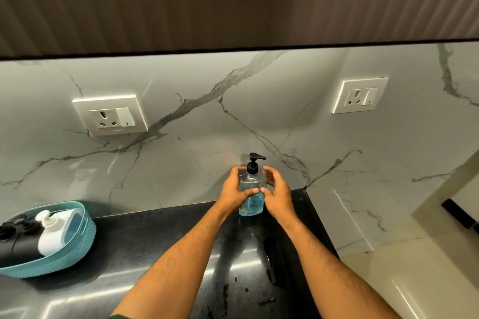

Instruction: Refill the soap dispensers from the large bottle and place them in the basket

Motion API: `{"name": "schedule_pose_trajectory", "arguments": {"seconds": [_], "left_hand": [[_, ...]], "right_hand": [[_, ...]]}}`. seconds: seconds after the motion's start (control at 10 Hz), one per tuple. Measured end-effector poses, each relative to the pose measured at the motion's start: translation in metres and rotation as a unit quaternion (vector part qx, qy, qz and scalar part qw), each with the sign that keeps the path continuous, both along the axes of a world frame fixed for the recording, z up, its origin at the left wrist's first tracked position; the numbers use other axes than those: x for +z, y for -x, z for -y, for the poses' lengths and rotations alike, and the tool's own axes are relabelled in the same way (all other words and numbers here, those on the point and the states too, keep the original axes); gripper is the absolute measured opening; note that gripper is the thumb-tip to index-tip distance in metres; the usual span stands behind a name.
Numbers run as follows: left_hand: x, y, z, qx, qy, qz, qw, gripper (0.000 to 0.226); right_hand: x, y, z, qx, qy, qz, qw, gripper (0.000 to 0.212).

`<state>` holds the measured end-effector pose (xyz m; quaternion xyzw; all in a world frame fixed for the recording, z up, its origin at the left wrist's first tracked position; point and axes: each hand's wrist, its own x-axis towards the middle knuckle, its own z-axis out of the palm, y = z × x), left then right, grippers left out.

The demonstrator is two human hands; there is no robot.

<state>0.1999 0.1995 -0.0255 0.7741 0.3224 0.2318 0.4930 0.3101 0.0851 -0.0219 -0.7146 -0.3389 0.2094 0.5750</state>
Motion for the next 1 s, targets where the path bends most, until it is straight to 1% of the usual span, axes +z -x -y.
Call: {"name": "schedule_pose_trajectory", "arguments": {"seconds": [0.2,0.5,0.6,0.8,0.9,1.0], "left_hand": [[-0.002,0.001,0.003,0.003,-0.006,-0.016,1.000,0.077],[-0.005,0.000,0.006,0.009,-0.002,-0.017,1.000,0.075],[-0.005,0.000,0.008,0.011,-0.001,-0.022,1.000,0.078],[-0.010,0.008,0.009,0.021,-0.011,-0.033,0.999,0.084],[-0.002,0.020,0.014,0.035,-0.022,-0.037,0.998,0.085],[0.001,0.027,0.018,0.055,-0.024,-0.029,0.998,0.086]], "right_hand": [[0.002,0.001,0.002,0.002,0.005,0.001,1.000,0.059],[0.006,0.005,0.004,0.004,0.008,-0.009,1.000,0.060],[0.007,0.007,0.005,0.005,0.013,-0.010,1.000,0.061],[0.011,0.011,0.010,0.002,0.026,-0.010,1.000,0.067],[0.017,0.016,0.012,-0.008,0.032,-0.012,0.999,0.069],[0.022,0.024,0.015,-0.016,0.029,0.009,0.999,0.072]]}}
